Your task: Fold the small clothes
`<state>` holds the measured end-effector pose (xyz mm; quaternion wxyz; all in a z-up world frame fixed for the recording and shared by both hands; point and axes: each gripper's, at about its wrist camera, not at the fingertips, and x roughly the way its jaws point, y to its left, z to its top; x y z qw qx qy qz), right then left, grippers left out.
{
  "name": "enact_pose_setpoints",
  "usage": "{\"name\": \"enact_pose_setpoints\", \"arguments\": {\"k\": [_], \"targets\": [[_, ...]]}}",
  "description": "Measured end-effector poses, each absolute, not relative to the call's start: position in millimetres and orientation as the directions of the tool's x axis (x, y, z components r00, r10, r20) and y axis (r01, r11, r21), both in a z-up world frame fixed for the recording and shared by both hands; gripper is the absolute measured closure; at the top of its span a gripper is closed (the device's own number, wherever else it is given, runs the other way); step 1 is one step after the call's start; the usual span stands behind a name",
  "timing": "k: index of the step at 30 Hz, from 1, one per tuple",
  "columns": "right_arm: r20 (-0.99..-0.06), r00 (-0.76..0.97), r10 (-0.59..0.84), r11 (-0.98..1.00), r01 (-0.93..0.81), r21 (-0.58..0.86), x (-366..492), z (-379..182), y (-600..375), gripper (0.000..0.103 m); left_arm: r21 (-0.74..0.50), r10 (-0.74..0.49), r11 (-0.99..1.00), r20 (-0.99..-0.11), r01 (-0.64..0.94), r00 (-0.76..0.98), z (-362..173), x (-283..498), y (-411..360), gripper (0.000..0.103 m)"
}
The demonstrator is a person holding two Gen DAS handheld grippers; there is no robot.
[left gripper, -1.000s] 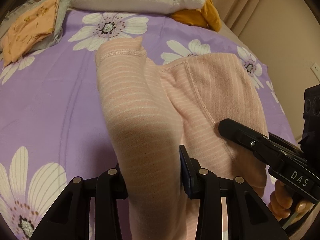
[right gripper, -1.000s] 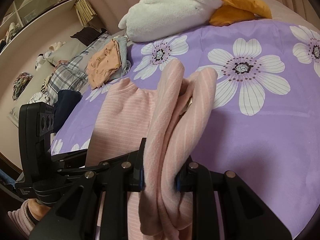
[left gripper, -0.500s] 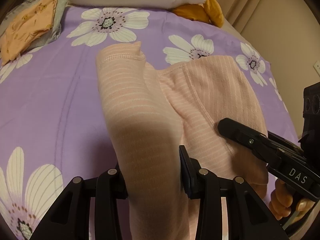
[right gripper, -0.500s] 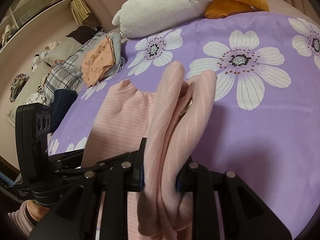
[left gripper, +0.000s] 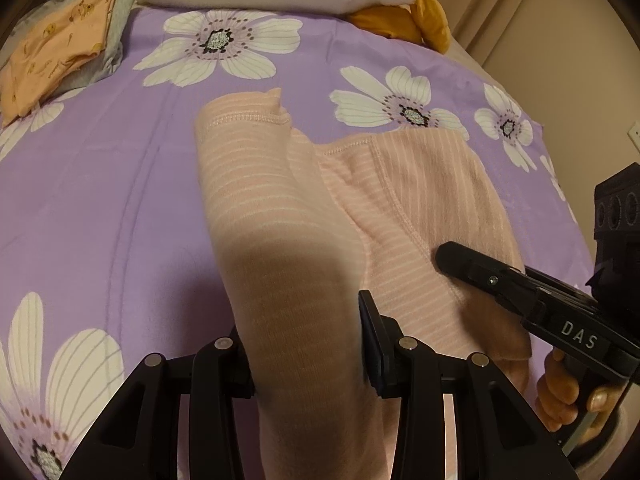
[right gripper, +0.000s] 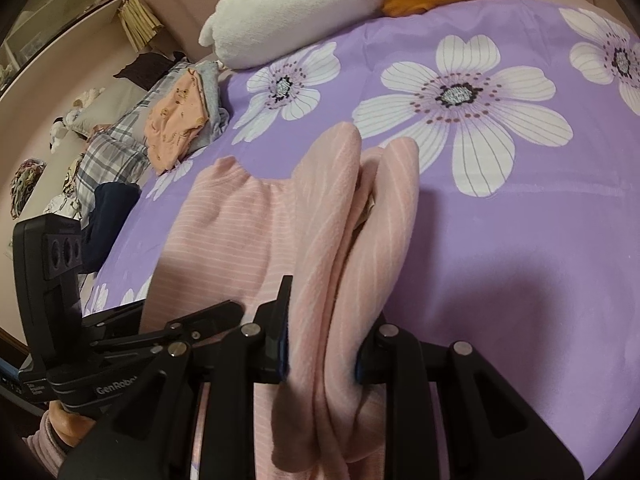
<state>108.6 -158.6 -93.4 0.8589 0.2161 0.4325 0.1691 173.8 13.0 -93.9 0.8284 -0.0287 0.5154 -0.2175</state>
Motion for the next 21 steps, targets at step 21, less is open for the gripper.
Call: {"name": "enact_pose_setpoints", "arguments": {"k": [21], "targets": [[-0.695, 0.545, 0.469, 0.846, -0.051, 0.531, 110.5, -104.2, -171.7, 0.071, -0.262, -0.382, 0.907, -0.842, 0.329, 0.381, -96.7, 172.3, 14.3, 0.061]]}}
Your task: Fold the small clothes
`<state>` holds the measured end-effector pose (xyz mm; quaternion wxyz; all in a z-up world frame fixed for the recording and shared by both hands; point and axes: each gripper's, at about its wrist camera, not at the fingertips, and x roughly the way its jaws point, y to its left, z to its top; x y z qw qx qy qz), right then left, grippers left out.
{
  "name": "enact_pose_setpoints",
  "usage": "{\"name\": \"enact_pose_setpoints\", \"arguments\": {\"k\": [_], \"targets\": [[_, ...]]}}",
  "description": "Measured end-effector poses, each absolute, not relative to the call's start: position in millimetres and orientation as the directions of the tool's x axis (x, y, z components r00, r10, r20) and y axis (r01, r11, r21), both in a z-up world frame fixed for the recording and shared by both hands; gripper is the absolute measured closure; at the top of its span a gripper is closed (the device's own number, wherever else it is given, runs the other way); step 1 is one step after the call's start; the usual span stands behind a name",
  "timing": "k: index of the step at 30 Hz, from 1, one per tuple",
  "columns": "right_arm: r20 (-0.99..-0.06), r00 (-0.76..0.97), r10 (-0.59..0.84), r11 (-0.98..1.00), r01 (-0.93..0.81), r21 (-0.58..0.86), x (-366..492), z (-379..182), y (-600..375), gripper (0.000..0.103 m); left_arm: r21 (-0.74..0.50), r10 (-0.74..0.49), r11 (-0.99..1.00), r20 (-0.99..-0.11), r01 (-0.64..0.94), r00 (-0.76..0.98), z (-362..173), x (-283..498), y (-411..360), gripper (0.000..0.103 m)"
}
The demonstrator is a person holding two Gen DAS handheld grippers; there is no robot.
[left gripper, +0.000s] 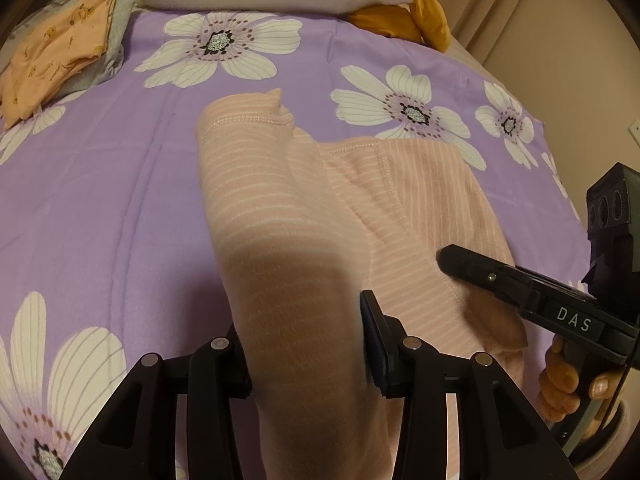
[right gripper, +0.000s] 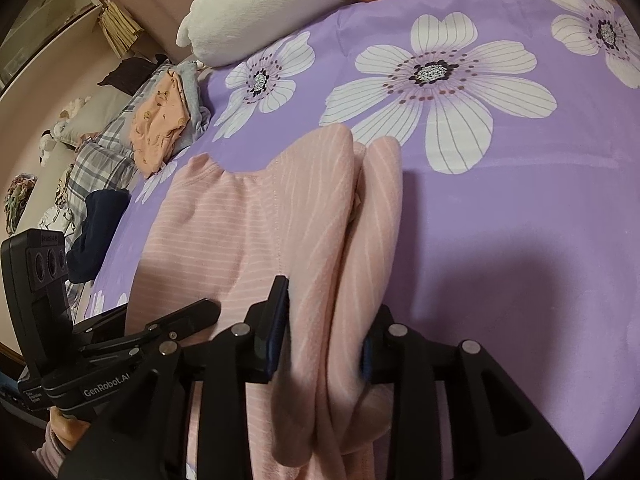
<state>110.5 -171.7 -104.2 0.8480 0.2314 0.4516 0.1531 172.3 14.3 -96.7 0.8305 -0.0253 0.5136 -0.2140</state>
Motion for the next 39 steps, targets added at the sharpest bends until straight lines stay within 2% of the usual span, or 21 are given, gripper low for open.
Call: {"name": "enact_pose_setpoints", "arguments": {"k": [39], "targets": [[-0.709, 0.546, 0.446, 0.846, 0.002, 0.534, 101.6, -105.3, -185.1, 0.070, -0.202, -0.326, 0.927, -0.849, 0.315, 0.415, -90.8, 140.0, 24.6, 0.060]]}}
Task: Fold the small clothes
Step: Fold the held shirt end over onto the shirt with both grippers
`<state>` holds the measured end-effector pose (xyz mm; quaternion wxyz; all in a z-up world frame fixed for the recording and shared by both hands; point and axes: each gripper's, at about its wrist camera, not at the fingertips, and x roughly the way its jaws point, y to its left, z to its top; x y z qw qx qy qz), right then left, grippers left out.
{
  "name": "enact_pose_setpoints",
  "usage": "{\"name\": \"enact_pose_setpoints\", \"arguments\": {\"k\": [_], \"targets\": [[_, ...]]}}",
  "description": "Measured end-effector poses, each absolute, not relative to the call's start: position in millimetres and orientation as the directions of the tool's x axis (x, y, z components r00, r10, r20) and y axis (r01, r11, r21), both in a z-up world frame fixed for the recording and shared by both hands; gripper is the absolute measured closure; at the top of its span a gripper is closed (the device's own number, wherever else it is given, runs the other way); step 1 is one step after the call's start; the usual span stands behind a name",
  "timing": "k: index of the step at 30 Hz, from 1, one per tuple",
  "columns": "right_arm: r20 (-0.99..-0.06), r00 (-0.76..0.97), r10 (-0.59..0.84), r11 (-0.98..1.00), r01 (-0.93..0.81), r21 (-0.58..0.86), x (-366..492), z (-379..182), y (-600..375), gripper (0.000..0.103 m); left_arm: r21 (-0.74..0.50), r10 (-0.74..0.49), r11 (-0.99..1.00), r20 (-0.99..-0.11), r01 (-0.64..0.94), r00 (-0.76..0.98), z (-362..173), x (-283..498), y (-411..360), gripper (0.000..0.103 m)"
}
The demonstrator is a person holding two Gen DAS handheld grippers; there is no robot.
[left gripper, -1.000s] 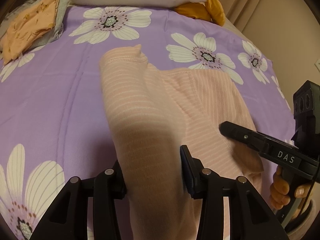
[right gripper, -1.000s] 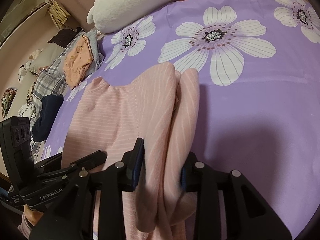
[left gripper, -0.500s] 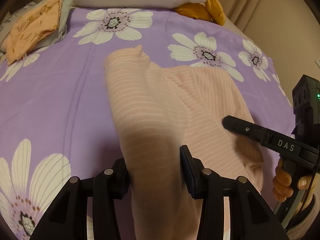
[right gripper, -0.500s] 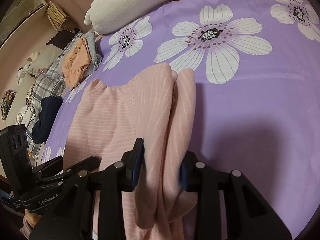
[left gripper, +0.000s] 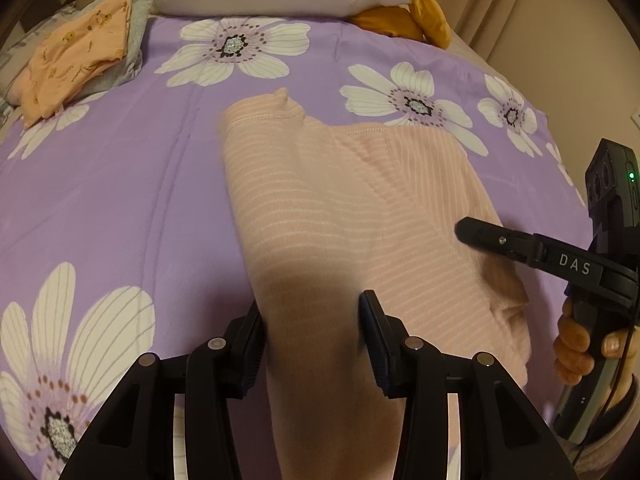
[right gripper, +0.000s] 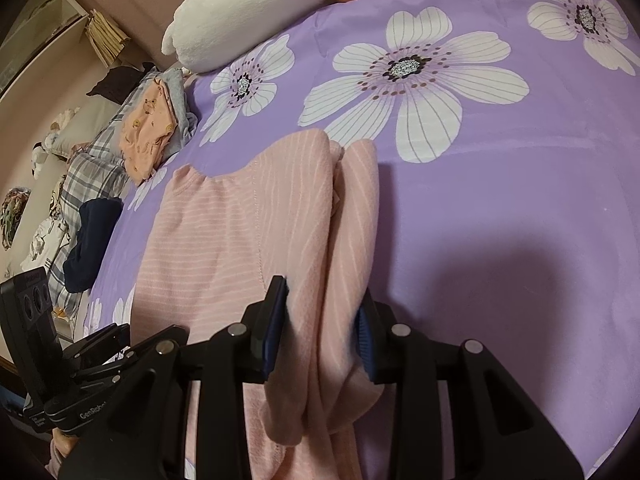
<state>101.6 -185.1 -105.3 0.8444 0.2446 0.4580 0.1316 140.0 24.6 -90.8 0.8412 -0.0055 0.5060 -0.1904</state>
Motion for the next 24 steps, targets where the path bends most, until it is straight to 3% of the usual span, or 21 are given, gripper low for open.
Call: {"name": "enact_pose_setpoints", "arguments": {"k": [24], "targets": [[-0.722, 0.541, 0.432, 0.847, 0.033, 0.531, 89.7, -106.0, -190.1, 0.069, -0.188, -0.300, 0.937, -0.863, 0.294, 0.407, -92.8, 113.2, 29.6, 0.060]]}}
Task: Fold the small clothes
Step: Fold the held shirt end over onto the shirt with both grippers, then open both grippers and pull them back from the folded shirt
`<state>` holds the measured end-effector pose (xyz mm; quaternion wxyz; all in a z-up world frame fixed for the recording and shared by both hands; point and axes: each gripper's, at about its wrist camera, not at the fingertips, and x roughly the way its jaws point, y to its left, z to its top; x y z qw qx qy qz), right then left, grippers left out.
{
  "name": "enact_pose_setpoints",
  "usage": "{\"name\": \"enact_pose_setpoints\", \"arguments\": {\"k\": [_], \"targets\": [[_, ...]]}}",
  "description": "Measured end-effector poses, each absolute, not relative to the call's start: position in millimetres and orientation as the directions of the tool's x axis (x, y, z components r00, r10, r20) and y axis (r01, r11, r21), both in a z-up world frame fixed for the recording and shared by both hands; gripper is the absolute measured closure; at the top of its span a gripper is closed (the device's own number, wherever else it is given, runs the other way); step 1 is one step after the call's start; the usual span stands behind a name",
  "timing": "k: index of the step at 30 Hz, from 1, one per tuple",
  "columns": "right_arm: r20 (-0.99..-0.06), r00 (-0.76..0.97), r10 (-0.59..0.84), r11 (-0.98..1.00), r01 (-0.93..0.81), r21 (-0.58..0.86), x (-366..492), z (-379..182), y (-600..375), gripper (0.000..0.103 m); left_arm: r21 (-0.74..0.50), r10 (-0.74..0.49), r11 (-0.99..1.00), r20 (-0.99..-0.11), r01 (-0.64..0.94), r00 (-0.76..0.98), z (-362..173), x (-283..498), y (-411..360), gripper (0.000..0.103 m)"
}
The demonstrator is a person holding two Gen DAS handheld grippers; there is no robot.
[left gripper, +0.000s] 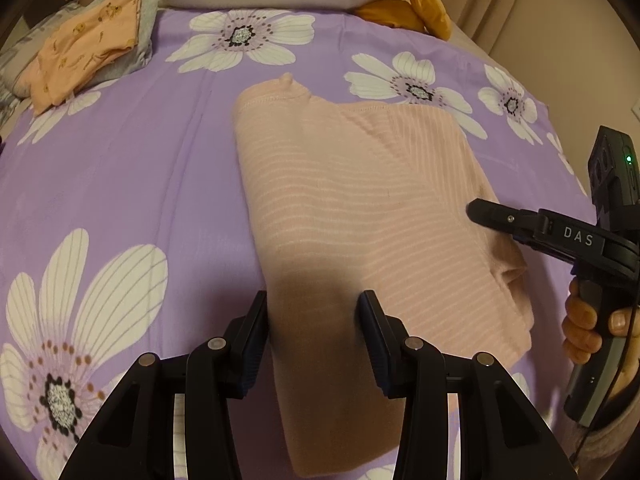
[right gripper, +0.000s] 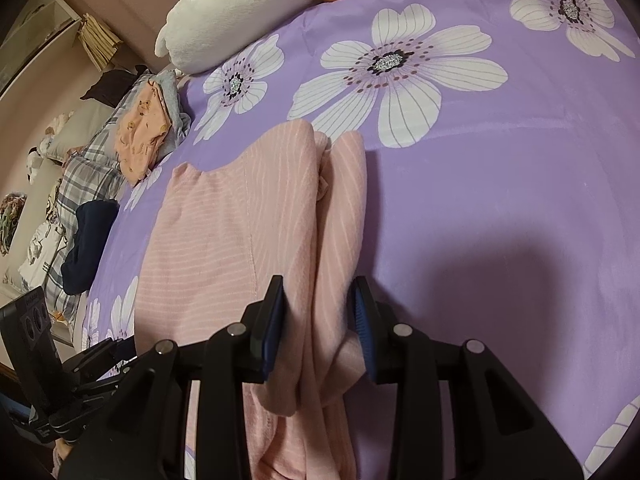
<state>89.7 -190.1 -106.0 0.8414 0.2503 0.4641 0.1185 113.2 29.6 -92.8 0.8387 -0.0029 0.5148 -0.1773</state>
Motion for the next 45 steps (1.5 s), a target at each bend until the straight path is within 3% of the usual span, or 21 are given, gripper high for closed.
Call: {"name": "enact_pose_setpoints", "arguments": {"k": [20, 38, 45], "targets": [[-0.722, 0.553, 0.417, 0.847, 0.053, 0.529, 80.3, -103.4, -197.1, 0.067, -0.185, -0.295, 0.939, -0.866, 0.291, 0.403, -94.7, 95.1, 32.8, 0.060], [-0.751, 0.577, 0.321, 0.880, 0.111, 0.462, 55.8, -91.8, -222.0, 0.067, -0.176, -0.279, 0.944, -0.877, 0.279, 0.391, -93.0, 80.8, 45.7, 0.060], [-0.702, 0.615, 0.359, 0.880, 0.027, 0.474, 38.2, -73.2, -214.5, 0.066, -0.176, -0.271, 0.950, -0.877, 0.260, 0.397, -88.1, 75.2, 50.5, 0.060]]}}
